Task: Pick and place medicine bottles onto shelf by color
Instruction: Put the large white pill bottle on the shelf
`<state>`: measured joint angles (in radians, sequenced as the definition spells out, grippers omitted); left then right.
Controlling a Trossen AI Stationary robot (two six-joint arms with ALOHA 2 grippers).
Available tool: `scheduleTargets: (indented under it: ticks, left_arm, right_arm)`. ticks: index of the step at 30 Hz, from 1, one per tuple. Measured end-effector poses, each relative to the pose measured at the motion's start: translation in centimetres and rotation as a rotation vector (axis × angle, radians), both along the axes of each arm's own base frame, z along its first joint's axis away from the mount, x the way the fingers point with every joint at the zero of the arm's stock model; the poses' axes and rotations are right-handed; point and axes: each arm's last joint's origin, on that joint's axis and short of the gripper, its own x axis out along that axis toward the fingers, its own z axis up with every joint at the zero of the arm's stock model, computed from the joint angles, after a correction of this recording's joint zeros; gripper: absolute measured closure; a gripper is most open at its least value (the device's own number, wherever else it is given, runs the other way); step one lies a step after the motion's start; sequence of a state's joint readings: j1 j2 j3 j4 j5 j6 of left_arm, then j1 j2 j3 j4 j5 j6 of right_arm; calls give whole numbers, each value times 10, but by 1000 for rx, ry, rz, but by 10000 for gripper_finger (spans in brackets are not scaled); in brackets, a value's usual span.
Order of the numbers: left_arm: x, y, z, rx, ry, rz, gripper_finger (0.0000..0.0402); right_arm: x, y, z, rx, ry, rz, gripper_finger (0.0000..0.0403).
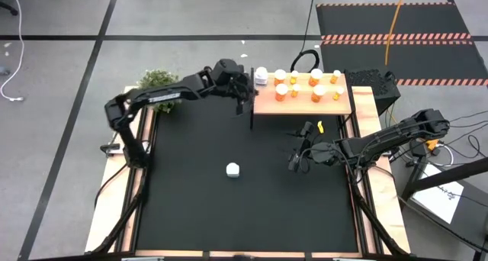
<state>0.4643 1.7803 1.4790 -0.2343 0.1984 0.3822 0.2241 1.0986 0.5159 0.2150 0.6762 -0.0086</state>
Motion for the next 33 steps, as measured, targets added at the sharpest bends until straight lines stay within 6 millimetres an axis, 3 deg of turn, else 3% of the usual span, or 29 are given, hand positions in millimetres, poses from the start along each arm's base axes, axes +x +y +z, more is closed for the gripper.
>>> scheduleTargets:
  ticks: [3, 7, 10, 15, 18, 23, 28, 33]
  left_arm:
    - [-10, -30, 14, -37, 63, -56, 364]
    - [-21, -72, 16, -103, 159, -124, 364]
    - [-27, -104, 6, -131, 227, -147, 364]
    - [-42, -148, -28, -188, 353, -136, 355]
    - [-49, -170, -44, -235, 404, -120, 321]
    - [-59, -198, -64, -236, 464, -68, 226]
    - [-67, -216, -76, -232, 489, 5, 138]
    - [-72, -229, -90, -259, 477, 6, 92]
  right_arm:
    - [0, 0, 0, -8, 4, 4, 124]
    - [0, 0, 1, -14, 0, 7, 124]
    - [1, 1, 1, -3, -13, 13, 124]
    - [1, 2, 2, 34, -26, 49, 124]
    - [1, 4, 2, 52, -31, 48, 124]
    - [0, 10, 0, 90, -30, 85, 124]
    - [-1, 17, 0, 142, -42, 127, 124]
    - [-4, 27, 0, 171, -49, 162, 124]
